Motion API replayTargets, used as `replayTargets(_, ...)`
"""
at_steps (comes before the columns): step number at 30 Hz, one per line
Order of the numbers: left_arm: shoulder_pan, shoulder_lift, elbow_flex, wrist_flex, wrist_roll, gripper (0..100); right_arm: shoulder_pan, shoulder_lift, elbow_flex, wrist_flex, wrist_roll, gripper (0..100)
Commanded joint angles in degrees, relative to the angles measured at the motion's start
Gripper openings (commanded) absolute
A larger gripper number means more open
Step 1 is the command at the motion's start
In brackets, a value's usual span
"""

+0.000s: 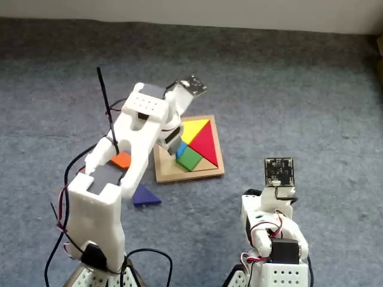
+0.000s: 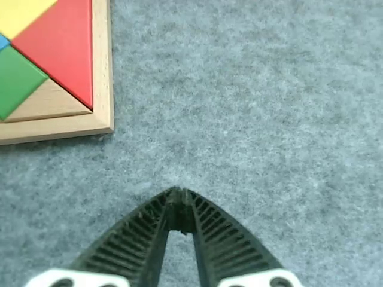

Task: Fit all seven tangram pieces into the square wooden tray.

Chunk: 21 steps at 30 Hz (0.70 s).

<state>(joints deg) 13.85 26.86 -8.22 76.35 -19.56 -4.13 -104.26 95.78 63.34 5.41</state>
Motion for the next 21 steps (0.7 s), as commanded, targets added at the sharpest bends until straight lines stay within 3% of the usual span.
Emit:
replayTargets(1, 0.04, -9.54, -2.33, 5.19, 0.88, 19, 0.66, -0.31, 6.64, -1.45, 0.62, 1.7)
replayTargets(10, -10.42, -18.42, -2.24, 12.75, 4.04, 20, 0.66, -0.31, 6.64, -1.45, 0.62, 1.7)
replayTargets(17, -17.71, -16.13, 4.7, 12.31, 10.64, 20, 0.66, -0.31, 6.64, -1.45, 0.62, 1.7)
replayTargets(21, -20.44, -14.81, 9.63, 7.38, 17.85, 20, 0.66, -0.31, 6.64, -1.45, 0.62, 1.7)
